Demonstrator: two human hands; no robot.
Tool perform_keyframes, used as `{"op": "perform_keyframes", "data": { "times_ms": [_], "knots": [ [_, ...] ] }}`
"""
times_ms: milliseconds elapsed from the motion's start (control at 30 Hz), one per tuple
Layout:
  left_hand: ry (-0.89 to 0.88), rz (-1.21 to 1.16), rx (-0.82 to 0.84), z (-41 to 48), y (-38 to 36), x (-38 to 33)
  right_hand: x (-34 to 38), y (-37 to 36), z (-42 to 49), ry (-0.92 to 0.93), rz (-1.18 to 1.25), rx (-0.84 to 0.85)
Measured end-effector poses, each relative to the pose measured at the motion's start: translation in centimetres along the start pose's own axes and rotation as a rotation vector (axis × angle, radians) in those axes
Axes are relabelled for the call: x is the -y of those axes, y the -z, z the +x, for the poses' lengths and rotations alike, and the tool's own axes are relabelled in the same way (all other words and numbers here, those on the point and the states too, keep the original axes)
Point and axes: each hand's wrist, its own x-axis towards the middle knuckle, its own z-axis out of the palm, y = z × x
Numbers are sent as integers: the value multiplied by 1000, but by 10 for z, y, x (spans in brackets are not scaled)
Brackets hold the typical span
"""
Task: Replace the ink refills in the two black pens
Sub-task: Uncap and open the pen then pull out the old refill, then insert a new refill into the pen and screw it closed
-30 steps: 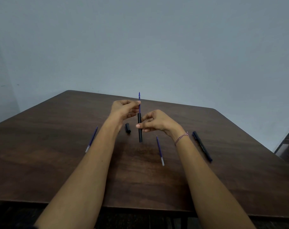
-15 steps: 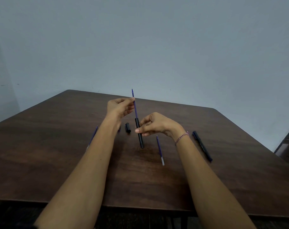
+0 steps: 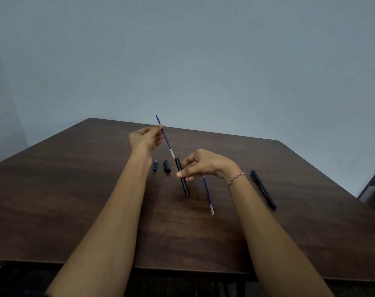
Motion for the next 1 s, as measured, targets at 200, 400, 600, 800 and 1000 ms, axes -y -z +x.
{"op": "perform_keyframes", "data": {
  "times_ms": [200, 400, 600, 800, 1000],
  "knots": [
    [111, 104, -110, 7, 19, -14, -1, 0, 1, 18, 41, -20],
    [207, 463, -88, 12, 49, -32, 2, 2, 0, 56, 94, -54],
    [150, 886, -113, 14, 69, -38, 3, 3, -4, 84, 126, -92],
    [186, 1199, -109, 7, 80, -44, 4, 4, -5, 108, 138, -138],
    [218, 1312, -76, 1, 83, -38, 3, 4, -5, 105, 140, -164]
  ]
}}
